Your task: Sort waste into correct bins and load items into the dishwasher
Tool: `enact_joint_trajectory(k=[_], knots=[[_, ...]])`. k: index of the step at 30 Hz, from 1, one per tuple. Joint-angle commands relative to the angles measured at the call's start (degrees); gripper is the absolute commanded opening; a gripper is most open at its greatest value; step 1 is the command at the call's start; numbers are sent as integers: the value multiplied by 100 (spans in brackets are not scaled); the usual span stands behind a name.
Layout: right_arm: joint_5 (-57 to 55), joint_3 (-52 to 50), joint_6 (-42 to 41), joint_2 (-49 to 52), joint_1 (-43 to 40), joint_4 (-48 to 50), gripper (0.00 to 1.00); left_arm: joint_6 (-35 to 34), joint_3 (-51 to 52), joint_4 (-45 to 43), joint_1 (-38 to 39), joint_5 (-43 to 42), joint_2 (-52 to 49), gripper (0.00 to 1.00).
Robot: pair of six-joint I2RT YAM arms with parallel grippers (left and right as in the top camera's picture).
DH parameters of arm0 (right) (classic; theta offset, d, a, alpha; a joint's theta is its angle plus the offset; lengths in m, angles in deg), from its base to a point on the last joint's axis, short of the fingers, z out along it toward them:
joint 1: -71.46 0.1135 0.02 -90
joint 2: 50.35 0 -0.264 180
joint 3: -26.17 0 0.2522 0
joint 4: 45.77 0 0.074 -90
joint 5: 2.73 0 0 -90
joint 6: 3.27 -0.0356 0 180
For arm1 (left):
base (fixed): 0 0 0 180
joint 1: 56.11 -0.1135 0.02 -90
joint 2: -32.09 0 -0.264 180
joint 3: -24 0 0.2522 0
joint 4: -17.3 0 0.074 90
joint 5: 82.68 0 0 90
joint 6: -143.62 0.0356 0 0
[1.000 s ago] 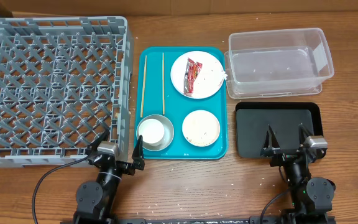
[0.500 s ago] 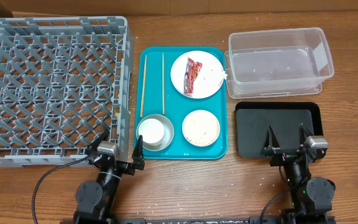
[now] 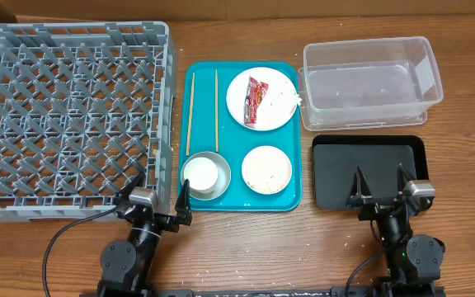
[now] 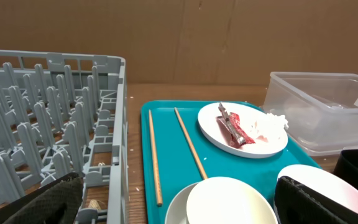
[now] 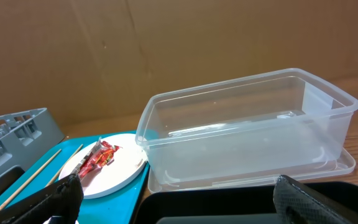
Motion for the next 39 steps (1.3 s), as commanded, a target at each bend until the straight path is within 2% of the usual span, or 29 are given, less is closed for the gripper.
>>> enact_joint_trajectory(k=[1,27,29,33,36,39], knots=[[-52,-57,17,-44,-26,13,99,-76,22,11,-35,15,22,100],[140,-57,-70,-44,-20,22,100,160,22,-17,-35,339,22,100],[813,-57,-627,-44,-20,168,100,-28,22,-243,-33,-31,22,100],[1847,120,-1108,-44,-20,632,100,-144,-70,-1067,-35,-1095,22,100],[1928,636,-1121,26,-20,490,100,-149,-531,-767,-35,-994,9,100],[1923,1526,-1097,389,-20,-90,100,-144,-1499,155,-35,-686,-258,100]])
